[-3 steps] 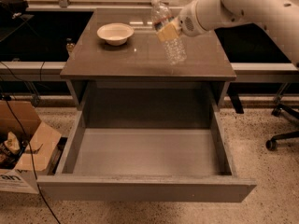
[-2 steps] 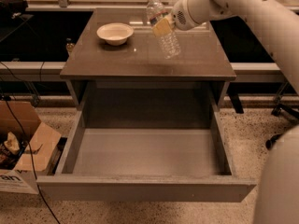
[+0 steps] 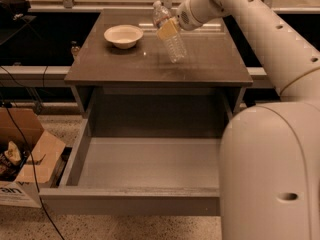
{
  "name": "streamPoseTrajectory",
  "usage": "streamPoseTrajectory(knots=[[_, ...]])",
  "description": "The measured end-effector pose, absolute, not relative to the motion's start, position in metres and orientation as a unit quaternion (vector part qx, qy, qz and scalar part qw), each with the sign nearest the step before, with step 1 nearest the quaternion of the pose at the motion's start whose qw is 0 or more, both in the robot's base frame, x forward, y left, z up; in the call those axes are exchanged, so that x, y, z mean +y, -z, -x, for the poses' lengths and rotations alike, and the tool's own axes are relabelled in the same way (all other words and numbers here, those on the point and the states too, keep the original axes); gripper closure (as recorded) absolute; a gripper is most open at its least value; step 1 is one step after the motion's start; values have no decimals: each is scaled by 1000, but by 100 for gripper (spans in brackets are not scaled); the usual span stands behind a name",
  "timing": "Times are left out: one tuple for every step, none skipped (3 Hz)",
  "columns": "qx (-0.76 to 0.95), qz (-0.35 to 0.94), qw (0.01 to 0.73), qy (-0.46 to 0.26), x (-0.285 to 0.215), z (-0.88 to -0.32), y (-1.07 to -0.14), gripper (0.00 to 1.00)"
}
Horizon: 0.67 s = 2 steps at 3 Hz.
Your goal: Pick water bottle from top drawer and place on counter
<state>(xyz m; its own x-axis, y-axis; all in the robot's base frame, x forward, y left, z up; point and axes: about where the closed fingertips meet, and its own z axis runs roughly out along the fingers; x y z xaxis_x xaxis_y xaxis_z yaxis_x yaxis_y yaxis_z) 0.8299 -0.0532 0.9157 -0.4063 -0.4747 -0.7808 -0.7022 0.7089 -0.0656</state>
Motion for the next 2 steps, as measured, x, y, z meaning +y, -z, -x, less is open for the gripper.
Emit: streamPoseTrajectory(knots=[[843, 328, 402, -142, -58, -849, -901, 0], [843, 328, 402, -142, -58, -849, -901, 0]])
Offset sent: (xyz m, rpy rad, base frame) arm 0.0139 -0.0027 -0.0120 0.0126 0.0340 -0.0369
